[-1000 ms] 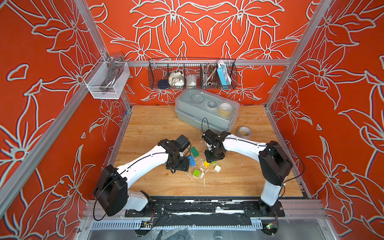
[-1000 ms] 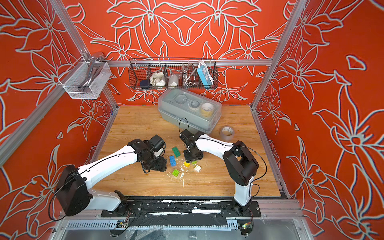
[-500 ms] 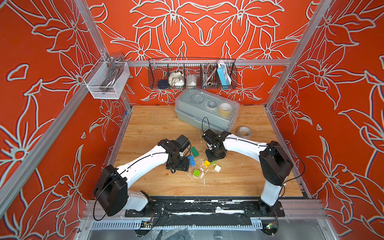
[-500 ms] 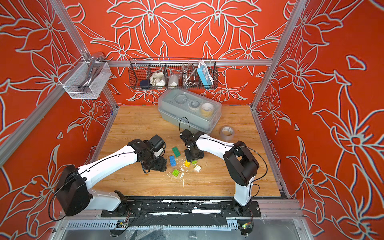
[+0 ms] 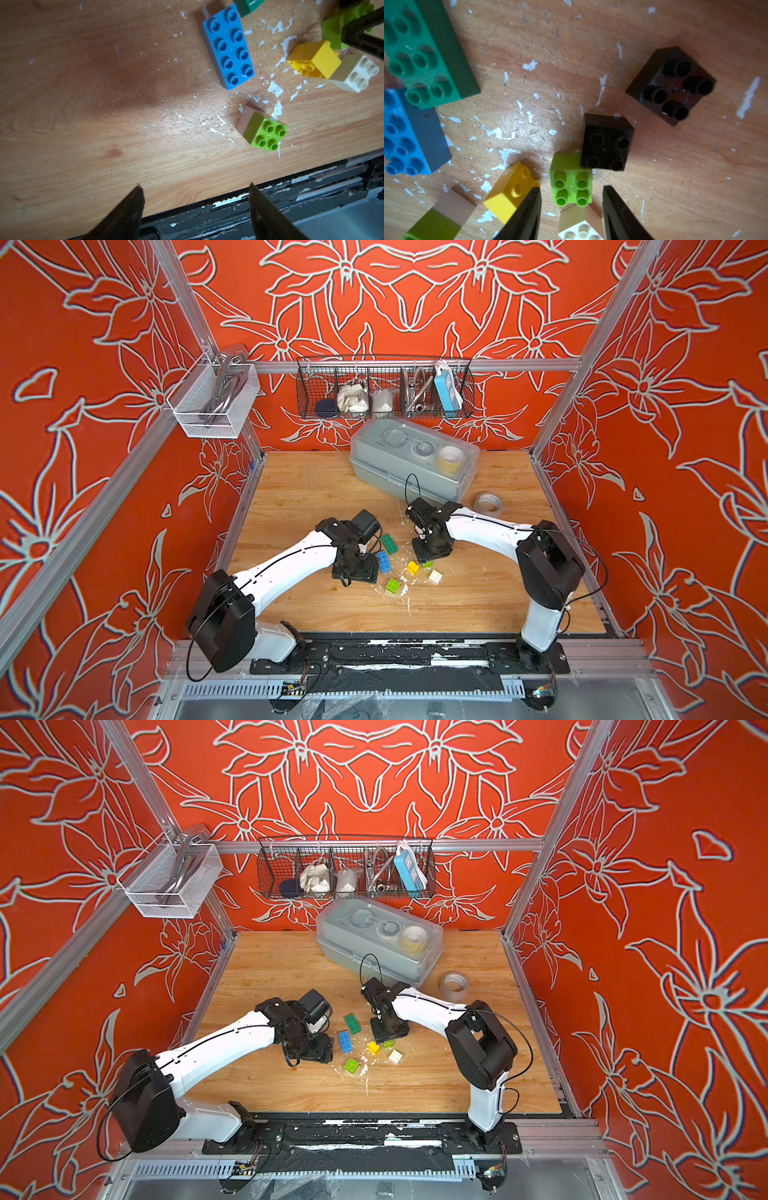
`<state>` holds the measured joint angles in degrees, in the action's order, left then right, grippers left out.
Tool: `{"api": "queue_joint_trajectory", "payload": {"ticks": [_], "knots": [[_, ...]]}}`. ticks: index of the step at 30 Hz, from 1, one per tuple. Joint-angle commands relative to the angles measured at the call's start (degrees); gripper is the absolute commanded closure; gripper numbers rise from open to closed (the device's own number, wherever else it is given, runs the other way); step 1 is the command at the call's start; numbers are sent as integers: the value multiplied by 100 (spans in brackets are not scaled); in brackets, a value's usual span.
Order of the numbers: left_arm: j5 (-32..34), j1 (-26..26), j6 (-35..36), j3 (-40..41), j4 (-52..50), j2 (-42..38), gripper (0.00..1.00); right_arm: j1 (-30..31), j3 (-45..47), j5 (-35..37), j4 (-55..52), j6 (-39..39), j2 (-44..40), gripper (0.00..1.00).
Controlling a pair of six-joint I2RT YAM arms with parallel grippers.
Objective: Assemble a giraffe with lego
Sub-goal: Pick up the lego brick from the center of the board, then assemble the lego brick with the lego brick.
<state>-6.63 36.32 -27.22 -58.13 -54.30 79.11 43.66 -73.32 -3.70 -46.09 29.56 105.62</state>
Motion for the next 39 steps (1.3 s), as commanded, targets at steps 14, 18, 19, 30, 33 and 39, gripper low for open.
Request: {"api": "queue_joint_trajectory", "payload": {"ticks": [14, 18, 19, 30, 33, 39], "knots": [[-49, -63, 13, 38, 44, -39, 22, -14, 295, -24, -196, -91, -167, 93], [-66, -80, 25, 73, 82, -32, 22, 84, 710, 34, -470, -29, -993, 93], [-87, -85, 29, 87, 102, -21, 22, 108, 802, 88, -585, -49, -1189, 93], [-261, -104, 145, 98, 192, 99, 22, 169, 1017, -82, -1106, -1341, -1418, 92], [-292, -106, 130, 100, 216, 55, 22, 182, 1008, -103, -1033, -1466, -1297, 91], [-320, -102, 84, 144, 249, -18, 22, 264, 659, -194, -942, -1549, -942, 91]]}}
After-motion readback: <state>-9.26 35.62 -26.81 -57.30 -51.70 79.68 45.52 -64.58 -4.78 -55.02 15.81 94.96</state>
